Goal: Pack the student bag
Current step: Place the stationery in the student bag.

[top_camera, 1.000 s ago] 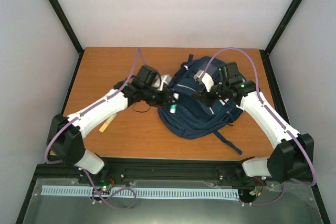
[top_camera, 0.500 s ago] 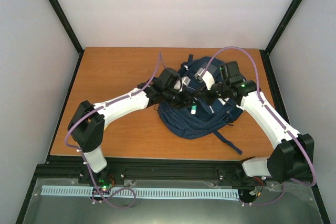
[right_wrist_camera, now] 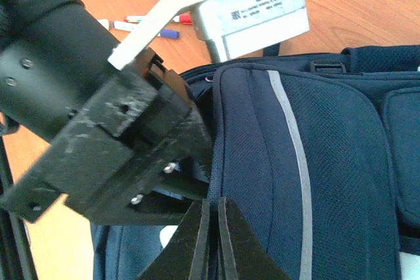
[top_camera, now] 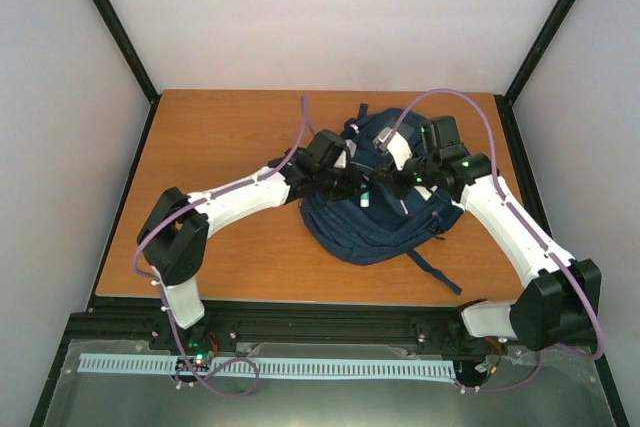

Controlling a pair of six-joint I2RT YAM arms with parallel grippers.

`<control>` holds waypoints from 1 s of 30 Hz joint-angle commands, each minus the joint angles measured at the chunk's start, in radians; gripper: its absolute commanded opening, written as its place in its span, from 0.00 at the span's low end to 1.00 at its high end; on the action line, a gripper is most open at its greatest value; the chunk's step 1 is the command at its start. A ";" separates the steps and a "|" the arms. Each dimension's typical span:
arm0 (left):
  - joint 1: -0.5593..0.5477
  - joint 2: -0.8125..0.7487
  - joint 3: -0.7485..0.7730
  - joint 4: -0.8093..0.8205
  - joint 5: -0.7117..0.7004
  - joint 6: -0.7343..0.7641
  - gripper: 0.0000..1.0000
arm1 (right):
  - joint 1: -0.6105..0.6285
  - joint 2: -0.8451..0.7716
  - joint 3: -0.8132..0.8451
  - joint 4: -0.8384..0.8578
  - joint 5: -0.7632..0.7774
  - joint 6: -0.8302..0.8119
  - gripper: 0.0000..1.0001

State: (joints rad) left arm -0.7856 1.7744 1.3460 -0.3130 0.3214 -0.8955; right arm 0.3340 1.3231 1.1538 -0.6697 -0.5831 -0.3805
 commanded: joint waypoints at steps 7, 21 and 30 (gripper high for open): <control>0.013 0.143 0.181 0.170 -0.070 -0.028 0.02 | -0.006 -0.066 -0.061 -0.028 0.070 -0.038 0.06; 0.012 0.153 0.196 0.199 -0.034 -0.035 0.03 | -0.006 -0.059 -0.104 0.048 0.228 0.032 0.57; 0.013 0.168 0.193 0.186 -0.037 -0.040 0.05 | -0.007 0.056 0.004 0.063 0.318 0.108 0.13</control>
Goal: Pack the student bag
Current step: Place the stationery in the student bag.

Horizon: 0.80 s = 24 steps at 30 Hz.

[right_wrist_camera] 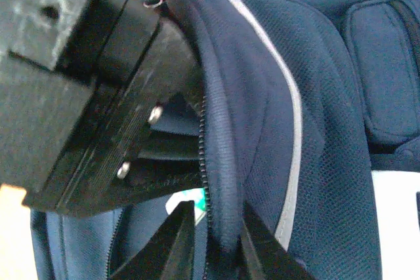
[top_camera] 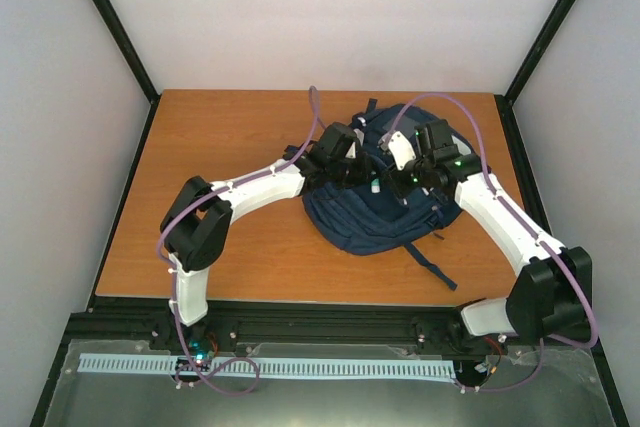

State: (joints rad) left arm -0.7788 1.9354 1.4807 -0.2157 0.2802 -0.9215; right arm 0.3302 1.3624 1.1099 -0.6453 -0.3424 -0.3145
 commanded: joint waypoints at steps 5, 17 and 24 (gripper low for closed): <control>0.006 0.003 0.052 0.085 0.009 -0.058 0.42 | -0.017 -0.004 0.040 0.041 0.037 0.060 0.03; -0.013 -0.117 0.021 -0.107 0.149 0.057 0.52 | -0.127 -0.022 0.075 0.044 -0.176 0.106 0.03; -0.008 -0.333 -0.133 -0.482 0.002 0.345 0.52 | -0.137 -0.040 0.006 0.083 -0.204 0.075 0.03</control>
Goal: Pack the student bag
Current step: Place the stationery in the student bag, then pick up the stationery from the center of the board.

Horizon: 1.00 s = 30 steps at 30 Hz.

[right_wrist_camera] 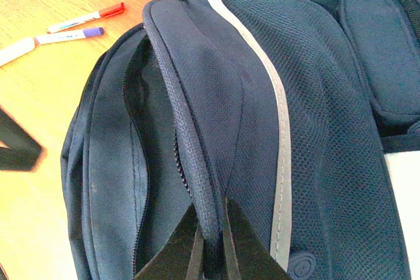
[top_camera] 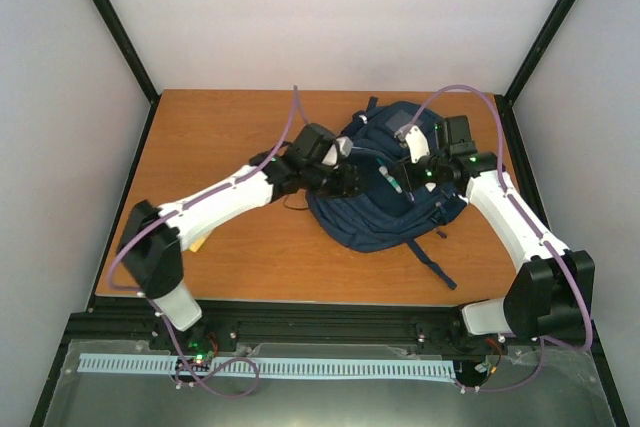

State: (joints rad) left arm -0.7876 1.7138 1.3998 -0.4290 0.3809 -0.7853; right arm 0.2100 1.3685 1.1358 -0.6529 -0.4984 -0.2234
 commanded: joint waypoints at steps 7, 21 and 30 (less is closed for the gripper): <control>0.184 -0.218 -0.181 -0.452 -0.406 0.288 0.59 | -0.021 -0.082 -0.061 0.097 -0.089 -0.032 0.03; 0.591 -0.088 -0.307 -0.534 -0.679 0.250 0.75 | -0.056 -0.115 -0.080 0.088 -0.127 -0.043 0.03; 0.679 0.002 -0.376 -0.425 -0.603 0.333 0.84 | -0.069 -0.111 -0.082 0.082 -0.144 -0.049 0.03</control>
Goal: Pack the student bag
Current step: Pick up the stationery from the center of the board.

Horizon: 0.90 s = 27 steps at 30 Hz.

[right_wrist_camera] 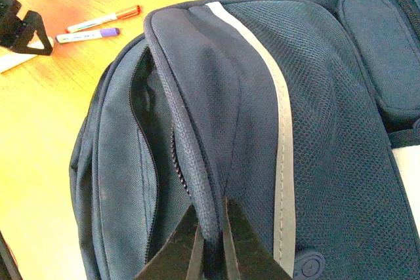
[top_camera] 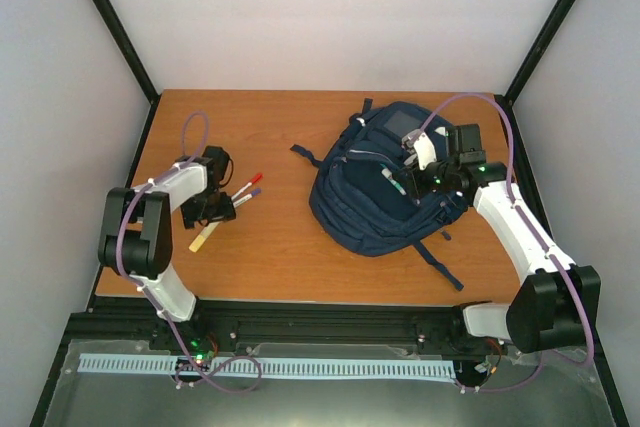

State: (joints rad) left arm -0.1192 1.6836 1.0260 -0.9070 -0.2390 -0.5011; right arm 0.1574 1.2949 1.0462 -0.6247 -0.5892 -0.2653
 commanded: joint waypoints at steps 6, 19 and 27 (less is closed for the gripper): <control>0.013 0.059 -0.017 0.063 0.119 0.041 0.82 | -0.026 -0.037 0.006 0.052 -0.063 -0.010 0.03; -0.060 -0.084 -0.216 0.139 0.466 -0.104 0.64 | -0.032 -0.032 0.006 0.047 -0.087 -0.017 0.03; -0.163 -0.107 -0.194 0.081 0.410 -0.128 0.72 | -0.032 -0.030 0.008 0.039 -0.098 -0.019 0.03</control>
State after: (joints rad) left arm -0.2584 1.5600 0.8516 -0.7853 0.1417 -0.5983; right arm 0.1379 1.2949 1.0458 -0.6319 -0.6270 -0.2733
